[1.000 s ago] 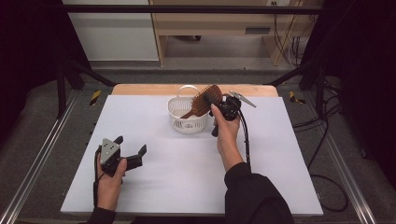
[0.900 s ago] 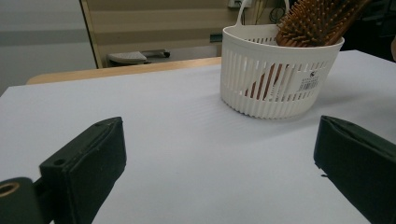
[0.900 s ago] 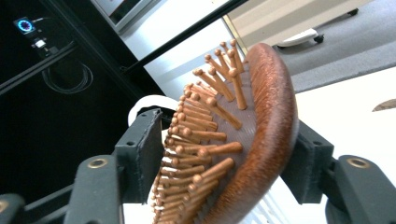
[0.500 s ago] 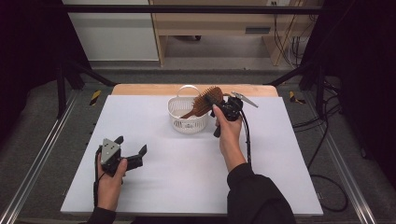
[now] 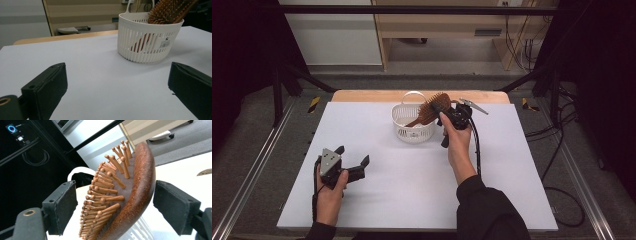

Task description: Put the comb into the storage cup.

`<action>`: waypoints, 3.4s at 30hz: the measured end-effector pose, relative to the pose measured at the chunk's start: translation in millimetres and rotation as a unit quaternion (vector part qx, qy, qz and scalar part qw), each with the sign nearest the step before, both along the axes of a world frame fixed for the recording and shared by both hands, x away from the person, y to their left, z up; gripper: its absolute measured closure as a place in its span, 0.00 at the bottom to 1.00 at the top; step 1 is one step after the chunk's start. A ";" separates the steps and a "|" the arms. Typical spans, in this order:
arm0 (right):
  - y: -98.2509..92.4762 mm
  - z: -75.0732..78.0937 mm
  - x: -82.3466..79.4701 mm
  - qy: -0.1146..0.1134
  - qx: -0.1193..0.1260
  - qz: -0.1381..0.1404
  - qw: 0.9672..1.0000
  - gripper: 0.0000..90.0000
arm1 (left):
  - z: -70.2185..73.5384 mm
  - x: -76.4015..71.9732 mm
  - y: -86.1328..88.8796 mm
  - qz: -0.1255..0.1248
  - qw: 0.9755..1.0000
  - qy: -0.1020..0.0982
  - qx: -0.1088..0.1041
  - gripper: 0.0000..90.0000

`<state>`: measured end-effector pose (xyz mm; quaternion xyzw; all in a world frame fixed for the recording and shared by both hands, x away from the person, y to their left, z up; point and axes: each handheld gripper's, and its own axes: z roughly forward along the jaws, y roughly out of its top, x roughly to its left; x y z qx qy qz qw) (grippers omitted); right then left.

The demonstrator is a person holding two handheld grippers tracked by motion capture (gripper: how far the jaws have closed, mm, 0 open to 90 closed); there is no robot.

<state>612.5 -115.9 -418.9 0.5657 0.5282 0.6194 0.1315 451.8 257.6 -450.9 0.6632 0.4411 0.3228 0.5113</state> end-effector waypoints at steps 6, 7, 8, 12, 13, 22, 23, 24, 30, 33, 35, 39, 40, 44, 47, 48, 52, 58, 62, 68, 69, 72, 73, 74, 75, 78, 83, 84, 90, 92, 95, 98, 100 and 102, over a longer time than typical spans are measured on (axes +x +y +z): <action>-0.7 0.2 -0.2 -0.001 -0.005 -0.002 1.000 0.20 | 0.0 -0.1 -0.4 -0.001 1.000 0.000 0.001 0.03; -1.0 0.2 -0.2 -0.001 -0.006 -0.002 1.000 0.20 | 0.0 -0.1 -0.4 -0.001 1.000 0.000 0.001 0.03; -1.3 0.2 -0.1 -0.002 -0.007 -0.003 1.000 0.20 | 0.0 -0.1 -0.3 -0.001 1.000 0.000 0.001 0.03; -2.2 0.8 -0.3 0.000 -0.012 -0.006 1.000 0.18 | 0.0 0.0 0.0 0.000 1.000 0.000 0.000 0.03; -2.3 0.9 -0.4 -0.001 -0.014 -0.007 1.000 0.18 | 0.0 -0.1 0.0 0.000 1.000 0.000 0.000 0.03; -6.4 4.3 -3.7 -0.010 -0.057 -0.014 0.998 0.17 | 0.0 -0.1 -0.2 0.000 1.000 -0.001 0.001 0.03; -7.0 4.8 -4.0 -0.011 -0.060 -0.014 0.998 0.17 | 0.0 -0.1 -0.3 -0.001 1.000 -0.001 0.000 0.03; -7.5 5.5 -4.5 -0.010 -0.059 -0.015 0.998 0.17 | 0.0 -0.2 -0.4 0.000 1.000 0.000 0.001 0.03; -12.5 10.5 -8.4 -0.015 -0.080 -0.014 0.997 0.15 | 0.0 -0.1 0.2 0.000 1.000 0.000 0.000 0.03; -15.6 13.4 -10.8 -0.021 -0.089 -0.012 0.996 0.15 | -0.1 -0.1 0.1 0.000 1.000 0.000 0.000 0.03; -17.3 16.0 -12.7 -0.021 -0.087 -0.010 0.996 0.15 | 0.0 -0.2 -0.1 0.000 1.000 0.000 0.001 0.03; -20.6 20.7 -14.9 -0.022 -0.080 -0.007 0.997 0.14 | -0.1 -0.2 -0.8 -0.001 1.000 -0.001 0.001 0.03; -21.4 21.9 -15.6 -0.023 -0.079 -0.006 0.997 0.13 | -0.1 -0.3 -0.8 -0.001 1.000 -0.001 0.001 0.03; -22.0 24.7 -18.0 -0.025 -0.085 -0.003 0.996 0.12 | -0.2 -0.3 -0.7 0.000 1.000 0.000 0.001 0.03; -22.4 25.9 -19.0 -0.026 -0.089 -0.002 0.996 0.12 | -0.1 -0.5 -0.5 -0.001 1.000 0.000 0.001 0.03; -22.6 26.4 -19.2 -0.025 -0.089 -0.002 0.996 0.12 | -0.1 -0.5 -0.4 -0.001 1.000 0.000 0.001 0.03; -23.8 28.6 -20.4 -0.023 -0.088 -0.002 0.996 0.12 | -0.1 -0.4 -0.2 0.000 1.000 -0.001 0.001 0.03; -26.7 32.0 -22.4 -0.028 -0.097 -0.004 0.995 0.12 | -0.1 -0.4 -0.1 -0.001 1.000 -0.001 0.001 0.03; -29.3 34.0 -23.4 -0.034 -0.106 -0.005 0.994 0.11 | -0.1 -0.4 0.2 0.000 1.000 -0.001 0.001 0.03; -32.9 37.9 -26.4 -0.050 -0.119 -0.010 0.992 0.11 | -0.1 -0.3 0.1 0.000 1.000 -0.001 0.002 0.03; -33.2 38.6 -26.9 -0.051 -0.120 -0.011 0.991 0.11 | -0.2 -0.3 0.1 0.000 1.000 0.000 0.001 0.03; -34.9 40.7 -28.7 -0.054 -0.128 -0.011 0.990 0.11 | 0.0 -0.2 0.3 0.000 1.000 -0.001 0.001 0.03; -35.6 41.5 -29.6 -0.057 -0.131 -0.011 0.990 0.11 | 0.0 -0.1 0.4 0.000 1.000 -0.001 0.000 0.03; -36.1 42.2 -30.3 -0.057 -0.133 -0.010 0.989 0.11 | 0.0 0.0 0.5 0.000 1.000 -0.001 0.000 0.03; -37.1 43.3 -31.4 -0.059 -0.139 -0.008 0.989 0.10 | -0.1 0.1 0.5 0.000 1.000 -0.001 0.001 0.03; -40.0 46.8 -34.3 -0.063 -0.150 0.002 0.987 0.10 | -0.1 0.2 0.6 0.000 1.000 -0.002 0.000 0.03; -45.8 54.2 -39.0 -0.066 -0.158 0.018 0.985 0.10 | 0.8 -0.2 2.2 0.003 1.000 -0.004 -0.001 0.03; -46.8 55.8 -40.2 -0.066 -0.159 0.022 0.985 0.11 | 0.9 -0.2 2.6 0.004 1.000 -0.004 -0.001 0.03; -52.1 64.0 -46.8 -0.078 -0.186 0.043 0.979 0.11 | 3.2 -4.7 5.8 0.002 1.000 -0.009 0.005 0.03; -53.8 67.9 -49.0 -0.082 -0.188 0.044 0.978 0.10 | 4.5 -7.0 9.1 0.003 1.000 -0.011 0.001 0.02; -56.4 73.4 -51.8 -0.090 -0.192 0.043 0.976 0.09 | 6.5 -8.7 16.1 0.005 1.000 -0.014 -0.005 0.02; -57.7 76.5 -54.4 -0.097 -0.200 0.032 0.974 0.06 | 7.2 -9.2 25.1 0.015 1.000 -0.014 -0.016 0.02; -58.2 77.0 -55.4 -0.101 -0.205 0.027 0.973 0.05 | 7.9 -9.8 29.4 0.021 0.999 -0.017 -0.019 0.02; -59.8 76.8 -55.8 -0.101 -0.205 0.022 0.973 0.04 | 8.4 -10.8 33.1 0.025 0.999 -0.018 -0.022 0.02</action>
